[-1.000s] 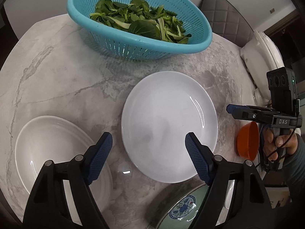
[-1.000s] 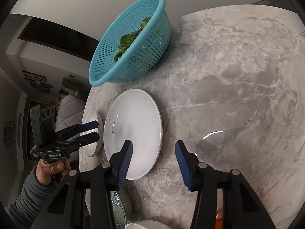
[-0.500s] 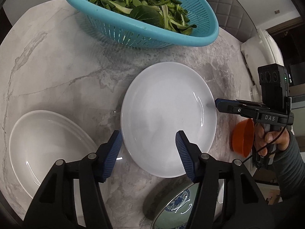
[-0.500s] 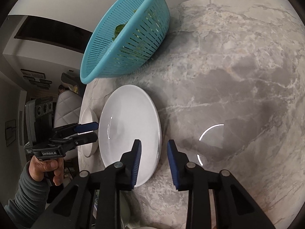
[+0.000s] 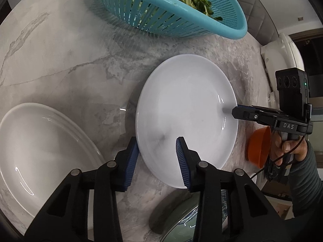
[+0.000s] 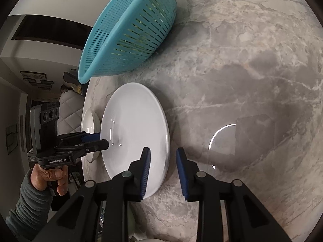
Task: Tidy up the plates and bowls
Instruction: 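Close the left gripper on the medium plate's rim while the right gripper grips its opposite rim, then carry the medium plate with both grippers and lower it onto the large plate, then open both grippers to release the medium plate on the stack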
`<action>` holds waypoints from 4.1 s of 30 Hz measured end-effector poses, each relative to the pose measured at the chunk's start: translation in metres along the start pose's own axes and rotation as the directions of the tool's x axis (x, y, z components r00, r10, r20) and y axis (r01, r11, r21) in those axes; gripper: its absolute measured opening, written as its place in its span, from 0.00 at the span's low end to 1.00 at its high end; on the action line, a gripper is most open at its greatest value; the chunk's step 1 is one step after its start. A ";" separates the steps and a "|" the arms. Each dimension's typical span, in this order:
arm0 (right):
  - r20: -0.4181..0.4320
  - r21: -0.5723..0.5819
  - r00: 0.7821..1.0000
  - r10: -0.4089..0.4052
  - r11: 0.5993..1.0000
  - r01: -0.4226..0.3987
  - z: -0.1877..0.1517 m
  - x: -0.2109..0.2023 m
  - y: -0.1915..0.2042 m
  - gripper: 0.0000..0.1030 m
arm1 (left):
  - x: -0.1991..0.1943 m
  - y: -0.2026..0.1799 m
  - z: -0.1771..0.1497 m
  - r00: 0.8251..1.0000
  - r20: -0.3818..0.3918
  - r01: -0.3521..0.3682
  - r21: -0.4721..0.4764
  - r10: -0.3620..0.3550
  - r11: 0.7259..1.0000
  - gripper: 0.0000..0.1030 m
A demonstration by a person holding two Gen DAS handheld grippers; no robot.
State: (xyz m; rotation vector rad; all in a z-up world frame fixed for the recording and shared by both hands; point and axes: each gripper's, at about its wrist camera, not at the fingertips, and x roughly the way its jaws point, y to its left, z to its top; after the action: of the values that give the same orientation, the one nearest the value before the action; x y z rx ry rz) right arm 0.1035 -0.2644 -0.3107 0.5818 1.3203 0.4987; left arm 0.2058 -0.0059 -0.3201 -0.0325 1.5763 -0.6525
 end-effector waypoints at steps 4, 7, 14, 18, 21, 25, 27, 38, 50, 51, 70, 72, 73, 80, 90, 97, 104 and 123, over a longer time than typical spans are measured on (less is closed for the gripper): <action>-0.009 0.012 1.000 0.004 1.000 -0.004 0.002 0.004 -0.001 0.26 | 0.005 0.002 0.001 1.000 -0.012 -0.006 -0.014 0.006 1.000 0.31; -0.017 0.014 1.000 -0.018 1.000 0.018 0.002 0.006 0.000 0.18 | 0.007 0.001 0.001 1.000 -0.009 -0.009 -0.021 0.008 1.000 0.25; -0.001 0.067 0.999 -0.044 0.997 0.044 0.005 0.009 -0.004 0.07 | 0.006 0.003 0.003 1.000 0.003 -0.025 -0.036 0.025 0.999 0.15; 0.005 0.057 0.997 -0.073 0.996 0.072 0.004 0.007 -0.003 0.06 | 0.007 -0.004 0.003 0.999 0.002 -0.052 -0.016 0.052 0.999 0.13; 0.020 0.070 0.996 -0.085 0.994 0.083 0.003 0.004 -0.006 0.07 | 0.008 -0.011 0.003 0.998 0.011 -0.056 -0.011 0.056 0.998 0.13; 0.021 0.082 0.996 -0.085 0.993 0.083 0.001 0.001 -0.008 0.07 | 0.005 -0.015 0.004 0.998 0.019 -0.056 -0.010 0.056 0.998 0.13; 0.025 0.086 0.996 -0.085 0.993 0.083 0.001 -0.002 -0.007 0.07 | 0.002 -0.017 0.005 0.998 0.023 -0.058 -0.008 0.058 0.998 0.13; 0.053 0.065 0.995 -0.087 0.994 0.083 -0.008 -0.031 0.016 0.07 | -0.048 -0.040 -0.015 0.995 0.085 -0.046 0.009 0.045 0.999 0.13; 0.103 -0.058 0.994 -0.044 0.997 0.050 -0.064 -0.084 0.090 0.07 | -0.143 -0.066 -0.114 0.977 0.207 -0.057 0.023 0.051 0.998 0.13; 0.104 -0.066 0.994 -0.041 0.997 0.048 -0.071 -0.086 0.096 0.07 | -0.149 -0.065 -0.127 0.976 0.213 -0.056 0.022 0.050 0.998 0.13; 0.029 -0.145 0.997 -0.074 0.986 0.078 -0.230 -0.072 0.157 0.07 | -0.131 -0.055 -0.356 0.986 0.164 -0.020 -0.059 0.030 0.998 0.13; 0.001 -0.134 0.996 -0.086 0.987 0.086 -0.248 -0.061 0.152 0.07 | -0.120 -0.052 -0.377 0.989 0.145 -0.003 -0.081 0.015 0.997 0.13; -0.013 -0.120 0.996 -0.087 0.989 0.085 -0.258 -0.056 0.148 0.07 | -0.114 -0.051 -0.388 0.991 0.135 0.002 -0.090 0.011 0.996 0.13; -0.084 -0.072 0.991 -0.108 0.992 0.102 -0.312 -0.023 0.127 0.07 | -0.072 -0.043 -0.444 0.996 0.089 -0.001 -0.135 0.014 0.991 0.13; -0.105 -0.060 0.985 -0.137 0.990 0.131 -0.331 0.011 0.100 0.07 | -0.040 -0.044 -0.456 0.995 0.075 -0.061 -0.132 0.072 0.989 0.13; -0.116 -0.073 0.980 -0.164 0.985 0.156 -0.331 0.025 0.093 0.08 | -0.020 -0.045 -0.447 0.993 0.058 -0.097 -0.134 0.106 0.986 0.13; -0.117 -0.087 0.976 -0.184 0.981 0.175 -0.331 0.031 0.088 0.09 | -0.007 -0.049 -0.439 0.990 0.063 -0.119 -0.122 0.127 0.985 0.13; -0.091 -0.216 0.970 -0.227 0.955 0.203 -0.336 0.035 0.100 0.11 | -0.029 -0.058 -0.447 0.982 0.148 -0.106 -0.098 0.119 0.990 0.72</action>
State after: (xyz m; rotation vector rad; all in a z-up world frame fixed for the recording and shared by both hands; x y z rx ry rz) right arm -0.2213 -0.1291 -0.3208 0.2367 1.4026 0.4861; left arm -0.2233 0.1285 -0.2831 -0.0587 1.4467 -0.4791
